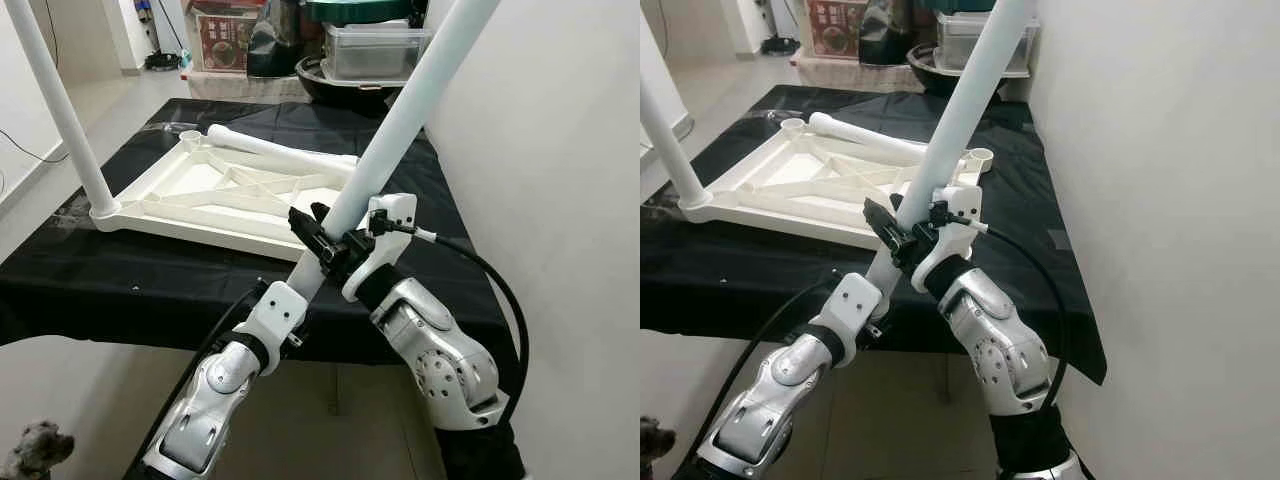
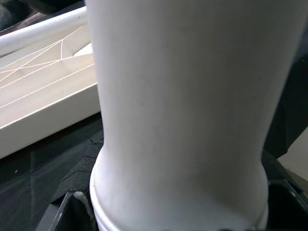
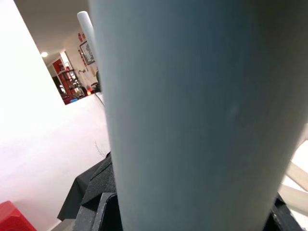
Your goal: Building children table
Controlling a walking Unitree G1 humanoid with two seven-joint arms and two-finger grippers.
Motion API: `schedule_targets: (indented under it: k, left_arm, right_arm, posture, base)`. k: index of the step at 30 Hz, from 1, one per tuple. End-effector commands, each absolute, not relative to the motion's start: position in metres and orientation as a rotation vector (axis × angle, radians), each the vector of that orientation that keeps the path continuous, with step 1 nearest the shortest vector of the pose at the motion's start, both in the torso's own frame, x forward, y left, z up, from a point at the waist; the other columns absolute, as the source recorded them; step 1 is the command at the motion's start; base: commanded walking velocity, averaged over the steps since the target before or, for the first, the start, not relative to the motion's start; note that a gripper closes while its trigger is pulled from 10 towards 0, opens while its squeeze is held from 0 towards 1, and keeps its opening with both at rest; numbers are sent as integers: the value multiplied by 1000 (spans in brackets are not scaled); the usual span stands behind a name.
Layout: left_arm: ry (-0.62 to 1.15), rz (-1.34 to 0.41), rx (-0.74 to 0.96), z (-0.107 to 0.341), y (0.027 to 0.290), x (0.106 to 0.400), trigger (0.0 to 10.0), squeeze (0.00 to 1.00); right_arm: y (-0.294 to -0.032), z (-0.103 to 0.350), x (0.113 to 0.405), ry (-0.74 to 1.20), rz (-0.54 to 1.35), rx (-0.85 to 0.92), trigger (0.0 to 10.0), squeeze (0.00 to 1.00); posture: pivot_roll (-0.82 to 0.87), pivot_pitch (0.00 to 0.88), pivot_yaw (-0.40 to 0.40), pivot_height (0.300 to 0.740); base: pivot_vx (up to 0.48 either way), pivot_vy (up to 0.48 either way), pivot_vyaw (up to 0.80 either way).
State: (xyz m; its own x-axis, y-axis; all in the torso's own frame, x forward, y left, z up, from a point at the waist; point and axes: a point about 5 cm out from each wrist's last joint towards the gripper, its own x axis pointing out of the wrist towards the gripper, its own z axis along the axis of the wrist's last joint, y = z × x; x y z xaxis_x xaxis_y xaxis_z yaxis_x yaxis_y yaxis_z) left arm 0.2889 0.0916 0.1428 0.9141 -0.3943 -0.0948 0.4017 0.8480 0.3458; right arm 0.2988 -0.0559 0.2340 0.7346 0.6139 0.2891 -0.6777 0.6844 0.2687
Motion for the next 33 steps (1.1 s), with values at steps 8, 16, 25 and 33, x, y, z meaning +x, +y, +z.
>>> schedule_targets:
  k: [8, 16, 25, 33]
  left_arm:
    - [73, -604, 297, 136, 106, 272, 10000, 0]
    - [201, -853, 178, 126, 123, 245, 10000, 0]
    - [317, -1049, -34, 122, 117, 212, 10000, 0]
    - [336, -1108, -75, 121, 111, 202, 10000, 0]
  right_arm:
    - [-59, 230, 300, -167, 814, 335, 10000, 0]
    - [-67, 226, 298, -92, 1062, 327, 10000, 0]
    - [-70, 225, 281, -22, 1302, 322, 10000, 0]
    - [-68, 219, 271, 34, 1401, 321, 10000, 0]
  posture:
    - [66, 66, -40, 740]
    - [78, 80, -30, 740]
    - [76, 86, -24, 740]
    - [76, 92, -25, 740]
  base:
    - [0, 0, 0]
    - [0, 0, 0]
    - [0, 0, 0]
    - [0, 0, 0]
